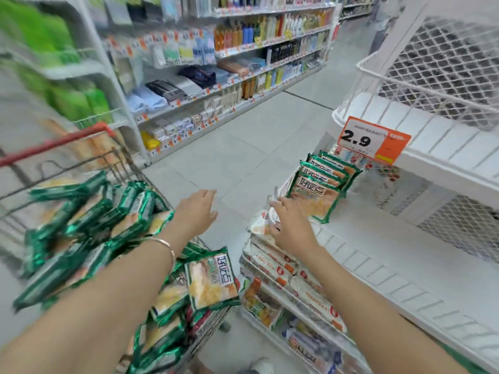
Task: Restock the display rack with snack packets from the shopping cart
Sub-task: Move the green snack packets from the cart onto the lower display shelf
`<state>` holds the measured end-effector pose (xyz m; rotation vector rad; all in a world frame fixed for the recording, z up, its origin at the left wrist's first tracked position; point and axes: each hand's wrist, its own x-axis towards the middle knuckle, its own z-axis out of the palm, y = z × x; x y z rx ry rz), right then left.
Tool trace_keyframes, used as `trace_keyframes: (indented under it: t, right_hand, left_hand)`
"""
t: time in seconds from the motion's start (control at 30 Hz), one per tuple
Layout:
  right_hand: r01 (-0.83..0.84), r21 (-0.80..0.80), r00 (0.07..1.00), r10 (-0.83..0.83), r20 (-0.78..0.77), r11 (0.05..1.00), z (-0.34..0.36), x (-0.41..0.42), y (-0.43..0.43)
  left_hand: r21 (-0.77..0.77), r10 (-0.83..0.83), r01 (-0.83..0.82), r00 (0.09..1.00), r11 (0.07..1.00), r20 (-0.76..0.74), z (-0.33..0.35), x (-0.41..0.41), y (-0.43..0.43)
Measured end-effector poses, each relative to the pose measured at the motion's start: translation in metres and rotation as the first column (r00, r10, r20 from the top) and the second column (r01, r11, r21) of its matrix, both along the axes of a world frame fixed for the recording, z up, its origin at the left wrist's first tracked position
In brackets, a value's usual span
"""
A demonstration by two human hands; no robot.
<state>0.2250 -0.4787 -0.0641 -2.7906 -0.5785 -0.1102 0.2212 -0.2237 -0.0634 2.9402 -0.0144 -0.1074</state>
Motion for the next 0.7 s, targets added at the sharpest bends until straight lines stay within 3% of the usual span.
trace_keyframes:
  t: [0.2,0.4,0.47,0.53,0.6,0.7]
  right_hand:
    - [-0.223,-0.074,0.967,0.211,-0.142,0.972,-0.017,-0.027,0.084]
    - [-0.472,-0.133,0.847,0.407,-0.342,0.871,-0.052,-0.046,0.144]
    - [-0.426,-0.099,0.850,0.361,-0.383,0.899,-0.063,-0.050,0.146]
    - [-0.176,-0.045,0.891,0.140,-0.432,0.983,-0.085,-0.043,0.138]
    - [0.050,-0.109,0.836,-0.101,-0.539,0.993,-0.114,-0.037,0.124]
    - [0.005,-0.189,0.764,-0.126,-0.633,0.982,-0.150,-0.039,0.111]
  left_hand:
    - [0.023,0.250,-0.249,0.966,0.968,-0.066,-0.008,-0.098,0.078]
    - [-0.054,0.523,-0.535,0.839,0.843,-0.148,-0.025,-0.178,0.107]
    - [-0.080,0.590,-0.604,0.793,0.793,-0.151,-0.031,-0.197,0.105]
    - [-0.099,0.645,-0.664,0.745,0.741,-0.173,-0.035,-0.211,0.097]
    - [-0.113,0.696,-0.721,0.690,0.683,-0.199,-0.043,-0.221,0.086]
    - [-0.159,0.760,-0.789,0.614,0.593,-0.213,-0.055,-0.228,0.069]
